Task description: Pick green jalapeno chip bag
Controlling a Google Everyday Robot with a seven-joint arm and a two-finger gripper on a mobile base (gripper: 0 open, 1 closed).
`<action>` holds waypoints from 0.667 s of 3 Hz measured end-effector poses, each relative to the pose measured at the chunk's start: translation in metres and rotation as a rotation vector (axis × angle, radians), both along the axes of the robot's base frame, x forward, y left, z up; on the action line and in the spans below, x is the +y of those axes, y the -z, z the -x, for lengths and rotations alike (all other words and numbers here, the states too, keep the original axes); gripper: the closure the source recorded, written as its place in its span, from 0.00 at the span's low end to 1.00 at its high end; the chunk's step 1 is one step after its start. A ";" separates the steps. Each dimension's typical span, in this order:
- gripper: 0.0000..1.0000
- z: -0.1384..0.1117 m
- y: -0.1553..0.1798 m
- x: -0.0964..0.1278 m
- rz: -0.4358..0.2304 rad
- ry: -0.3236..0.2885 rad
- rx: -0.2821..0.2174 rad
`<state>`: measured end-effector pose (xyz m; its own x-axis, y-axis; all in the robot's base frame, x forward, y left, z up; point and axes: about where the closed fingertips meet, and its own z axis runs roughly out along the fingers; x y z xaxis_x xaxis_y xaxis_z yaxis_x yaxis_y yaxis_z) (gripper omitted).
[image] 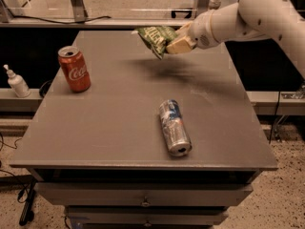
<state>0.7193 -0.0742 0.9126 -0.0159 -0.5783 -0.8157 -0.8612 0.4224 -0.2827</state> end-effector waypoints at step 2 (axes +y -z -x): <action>1.00 0.026 -0.047 0.010 0.010 -0.074 -0.070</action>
Offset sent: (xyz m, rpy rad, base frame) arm -0.0209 0.0077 0.0392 -0.0062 -0.0577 0.0588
